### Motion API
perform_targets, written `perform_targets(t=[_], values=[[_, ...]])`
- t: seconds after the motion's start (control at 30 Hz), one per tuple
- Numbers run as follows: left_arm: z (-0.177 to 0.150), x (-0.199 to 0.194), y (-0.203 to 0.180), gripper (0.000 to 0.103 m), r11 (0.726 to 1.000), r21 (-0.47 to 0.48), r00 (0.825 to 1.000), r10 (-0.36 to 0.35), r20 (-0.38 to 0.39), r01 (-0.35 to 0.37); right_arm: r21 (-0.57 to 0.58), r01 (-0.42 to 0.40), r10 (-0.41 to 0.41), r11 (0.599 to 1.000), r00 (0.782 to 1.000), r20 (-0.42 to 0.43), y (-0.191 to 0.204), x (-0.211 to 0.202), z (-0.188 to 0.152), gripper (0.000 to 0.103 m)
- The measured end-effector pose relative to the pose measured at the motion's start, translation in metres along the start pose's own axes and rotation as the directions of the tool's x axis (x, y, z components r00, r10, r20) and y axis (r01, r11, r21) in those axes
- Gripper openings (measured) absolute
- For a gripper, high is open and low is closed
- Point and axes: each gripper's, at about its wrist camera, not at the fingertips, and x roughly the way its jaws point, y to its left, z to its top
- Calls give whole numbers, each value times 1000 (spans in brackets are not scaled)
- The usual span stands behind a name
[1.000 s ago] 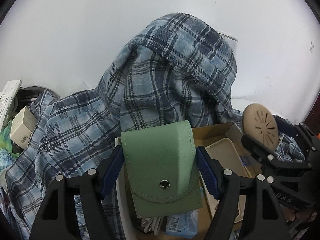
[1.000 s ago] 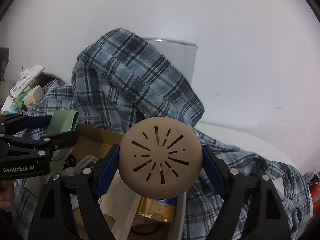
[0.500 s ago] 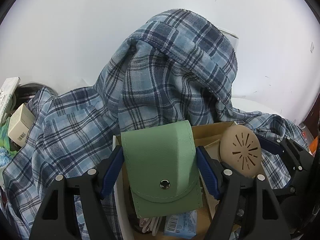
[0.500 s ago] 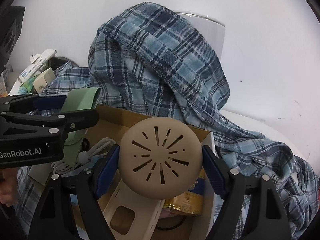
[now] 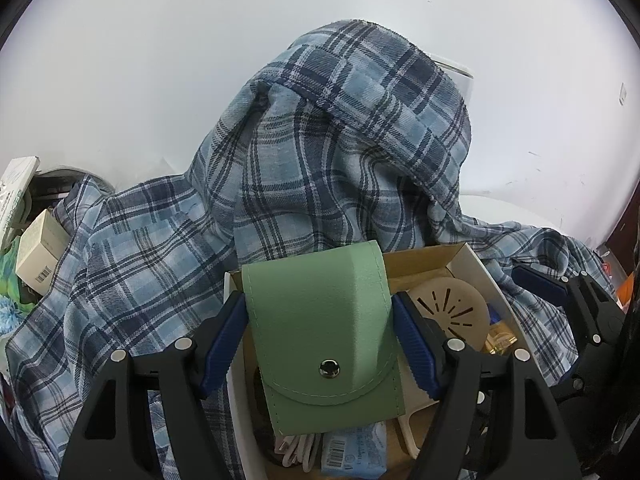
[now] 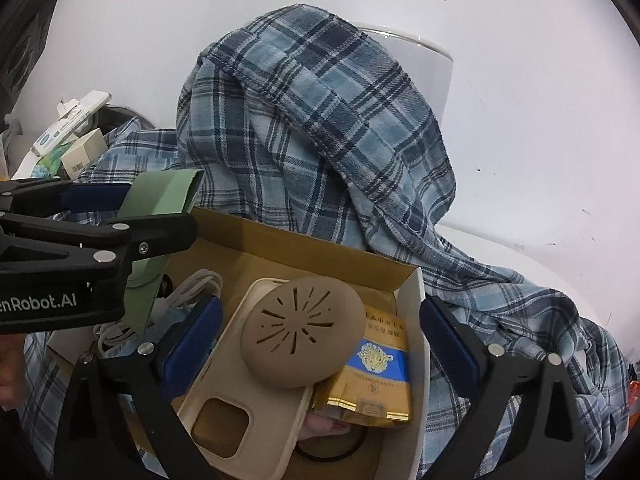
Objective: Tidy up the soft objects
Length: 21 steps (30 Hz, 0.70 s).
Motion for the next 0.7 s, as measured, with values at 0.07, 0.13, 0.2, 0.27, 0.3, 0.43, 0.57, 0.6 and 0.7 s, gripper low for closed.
perform_targets(t=[0.07,0.13,0.2,0.27,0.3,0.43,0.57,0.6,0.7], values=[[0,0,0,75,1000,-1,1000,-1,0,1,-2,0,0,1000,1000,-4,0,1,0,98],[0,1,0,77,1000,-1,1000,1,-1,-1,-1,-1,1,1000,1000,-7,-1,2,0,98],[0,1,-1,81,1000,8,1000,2,0,-2,0,-1,1,1000,1000,-7,-1,2,0,98],[-1,0,-2,92,1000,15,1000,17,13,-17,0,-2,2,1000,1000,-8,-2,3,0,98],[-1,0,-2,92,1000,17,1000,21,23,-21,0,-2,2,1000,1000,-8,-2,3,0,98],[-1,0,-2,92,999,23,999,25,29,-26,11,-2,2,1000,1000,-9,-4,2,-1,98],[-1,-2,-3,92,999,32,999,22,44,-23,19,-2,2,1000,1000,-8,-6,2,-1,98],[0,-3,-3,92,999,32,999,20,47,-21,20,-2,3,1000,1000,-8,-6,2,-1,98],[1,-3,-2,92,999,27,999,17,50,-19,22,-2,2,1000,1000,-9,-8,2,-2,98]])
